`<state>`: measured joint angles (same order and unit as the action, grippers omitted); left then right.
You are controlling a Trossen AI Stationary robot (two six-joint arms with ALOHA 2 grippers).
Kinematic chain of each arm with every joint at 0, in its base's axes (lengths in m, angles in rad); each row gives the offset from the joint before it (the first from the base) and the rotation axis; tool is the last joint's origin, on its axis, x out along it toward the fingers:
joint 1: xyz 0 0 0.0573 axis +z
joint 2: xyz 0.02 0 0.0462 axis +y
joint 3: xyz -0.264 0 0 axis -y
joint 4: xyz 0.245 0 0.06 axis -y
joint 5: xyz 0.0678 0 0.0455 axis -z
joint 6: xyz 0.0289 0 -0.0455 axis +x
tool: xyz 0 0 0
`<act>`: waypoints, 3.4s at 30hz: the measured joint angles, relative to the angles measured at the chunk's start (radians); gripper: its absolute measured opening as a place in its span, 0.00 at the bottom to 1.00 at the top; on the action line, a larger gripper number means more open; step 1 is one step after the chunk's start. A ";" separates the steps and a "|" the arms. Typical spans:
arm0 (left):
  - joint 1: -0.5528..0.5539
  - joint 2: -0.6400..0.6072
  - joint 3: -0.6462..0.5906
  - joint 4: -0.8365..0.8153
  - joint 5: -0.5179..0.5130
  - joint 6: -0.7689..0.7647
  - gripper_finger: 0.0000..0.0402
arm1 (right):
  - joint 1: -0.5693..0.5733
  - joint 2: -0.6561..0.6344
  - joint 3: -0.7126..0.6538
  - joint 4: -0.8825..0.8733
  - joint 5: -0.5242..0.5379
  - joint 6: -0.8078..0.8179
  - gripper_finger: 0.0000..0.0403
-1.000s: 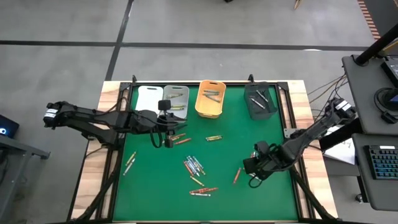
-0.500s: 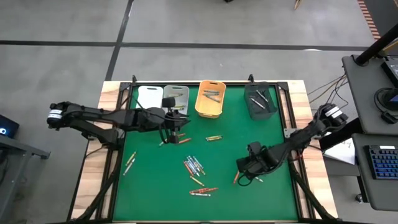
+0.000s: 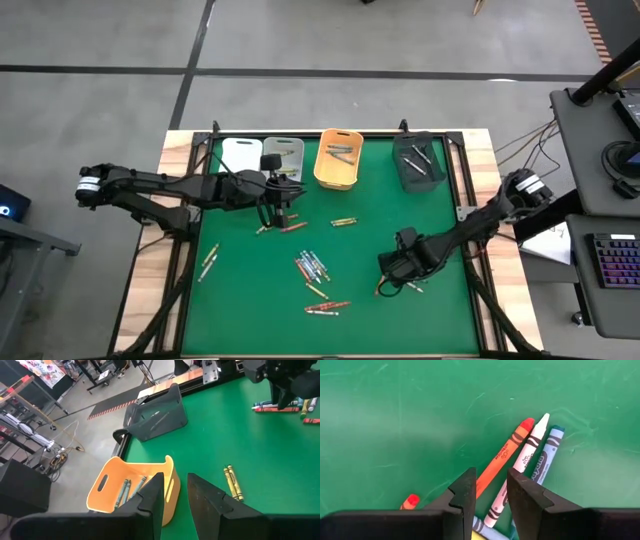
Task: Sort crayons
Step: Put the orange crayon into the white bin
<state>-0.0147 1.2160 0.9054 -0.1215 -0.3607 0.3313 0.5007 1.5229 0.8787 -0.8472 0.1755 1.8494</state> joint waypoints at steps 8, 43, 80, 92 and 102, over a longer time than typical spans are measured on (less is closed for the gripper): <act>0.000 0.000 0.000 -0.002 0.000 0.000 0.17 | -0.006 0.055 0.000 0.007 0.001 -0.001 0.24; 0.002 0.000 -0.148 0.178 0.175 -0.183 0.17 | -0.163 -0.057 -0.002 0.407 0.395 -0.705 0.02; 0.085 0.205 -0.180 0.795 0.474 -0.317 0.42 | -0.644 0.005 -0.167 1.990 -0.571 -1.907 0.02; 0.085 0.161 -0.182 0.726 0.366 -0.326 0.04 | -0.650 -0.002 -0.167 1.945 -0.431 -1.867 0.15; 0.130 -0.044 -0.182 0.321 0.091 -0.315 0.01 | -0.652 -0.119 -0.163 1.622 -0.131 -1.804 0.34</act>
<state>0.1152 1.1722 0.7235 0.1991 -0.2695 0.0167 -0.1509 1.4038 0.7156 0.7748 0.0444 0.0449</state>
